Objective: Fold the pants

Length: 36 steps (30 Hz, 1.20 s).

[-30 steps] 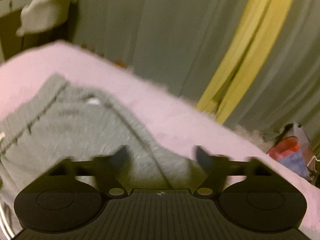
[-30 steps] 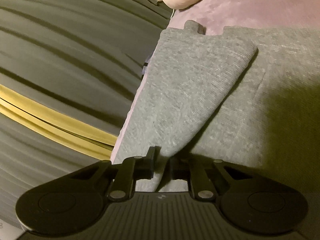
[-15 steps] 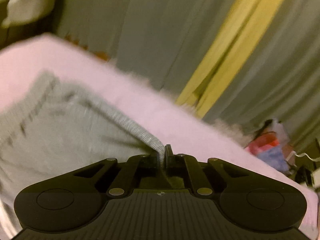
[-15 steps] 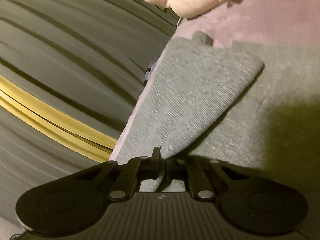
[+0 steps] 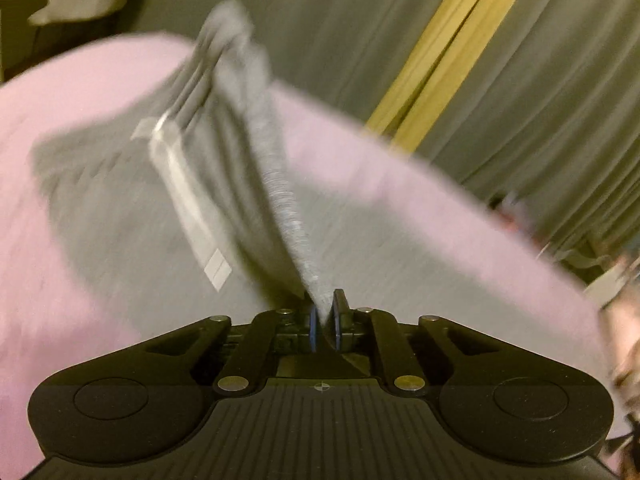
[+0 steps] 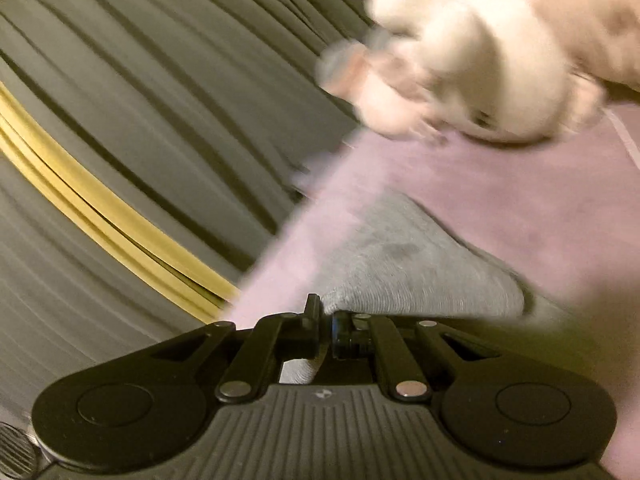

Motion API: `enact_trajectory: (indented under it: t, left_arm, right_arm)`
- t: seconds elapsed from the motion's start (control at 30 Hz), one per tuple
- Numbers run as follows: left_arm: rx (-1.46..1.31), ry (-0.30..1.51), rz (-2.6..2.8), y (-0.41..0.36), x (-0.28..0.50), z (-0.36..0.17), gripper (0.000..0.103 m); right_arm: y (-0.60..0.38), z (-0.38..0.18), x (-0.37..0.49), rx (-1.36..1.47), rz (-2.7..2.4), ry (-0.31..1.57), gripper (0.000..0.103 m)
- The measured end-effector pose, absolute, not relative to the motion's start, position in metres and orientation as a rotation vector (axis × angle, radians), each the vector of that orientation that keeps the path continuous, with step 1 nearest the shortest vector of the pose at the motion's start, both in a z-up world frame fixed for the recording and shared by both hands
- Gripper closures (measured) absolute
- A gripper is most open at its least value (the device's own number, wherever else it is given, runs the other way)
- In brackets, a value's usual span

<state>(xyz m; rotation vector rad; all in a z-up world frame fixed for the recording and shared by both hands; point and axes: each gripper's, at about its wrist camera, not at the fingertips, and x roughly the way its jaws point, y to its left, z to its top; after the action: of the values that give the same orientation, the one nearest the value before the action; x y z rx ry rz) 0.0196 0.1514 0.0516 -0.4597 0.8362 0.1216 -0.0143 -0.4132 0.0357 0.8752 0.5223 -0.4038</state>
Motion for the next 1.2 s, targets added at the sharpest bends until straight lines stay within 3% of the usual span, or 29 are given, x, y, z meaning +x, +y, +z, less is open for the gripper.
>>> enact_trajectory:
  t: [0.1,0.23,0.33,0.47,0.57,0.67,0.73,0.8,0.83,0.9,1.0,1.07,1.17,1.2]
  left_arm:
    - [-0.387,0.869,0.227,0.152,0.014,0.029,0.078]
    - [-0.388,0.728,0.274,0.178,0.016,0.047,0.019]
    - [-0.325,0.642,0.37,0.196,0.034,0.057,0.011]
    - [-0.404,0.717,0.467,0.233,0.06,0.039,0.013]
    - [-0.525,0.768,0.479,0.252,0.066,0.019,0.029]
    - [-0.621,0.766,0.469,0.267,0.067,0.012,0.053]
    - [-0.656,0.766,0.469,0.275,0.067,0.012,0.086]
    - [-0.699,0.76,0.464,0.283,0.066,0.017,0.09]
    - [-0.709,0.744,0.458,0.285,0.065,0.016,0.09]
    - [-0.703,0.669,0.419,0.287,0.059,0.031,0.09]
    - [-0.697,0.55,0.335,0.287,0.04,0.05,0.09]
    - [-0.647,0.574,0.36,0.288,0.039,0.048,0.09]
    - [-0.554,0.694,0.43,0.285,0.046,0.025,0.087]
    - [-0.524,0.751,0.465,0.285,0.046,0.015,0.079]
  right_arm:
    - [-0.415,0.01,-0.011,0.895,-0.481,0.645,0.098]
    - [-0.41,-0.005,-0.012,0.937,-0.516,0.661,0.094]
    - [-0.412,-0.006,-0.01,0.94,-0.542,0.647,0.093]
    - [-0.415,-0.013,-0.009,0.978,-0.55,0.651,0.091]
    - [-0.417,-0.017,-0.007,0.992,-0.549,0.644,0.088]
    - [-0.417,-0.02,-0.006,1.008,-0.55,0.633,0.087]
    - [-0.42,-0.021,-0.006,1.032,-0.557,0.62,0.087]
    - [-0.421,-0.019,-0.005,1.031,-0.568,0.62,0.09]
    - [-0.42,-0.015,-0.002,1.013,-0.576,0.63,0.097]
    - [-0.418,-0.002,0.0,0.974,-0.563,0.624,0.098]
    - [-0.423,0.022,-0.018,1.045,-0.428,0.425,0.098]
    - [-0.429,0.031,-0.029,1.051,-0.399,0.36,0.098]
    - [-0.43,0.024,-0.028,0.923,-0.467,0.525,0.097]
    - [-0.429,0.017,-0.024,0.869,-0.498,0.618,0.097]
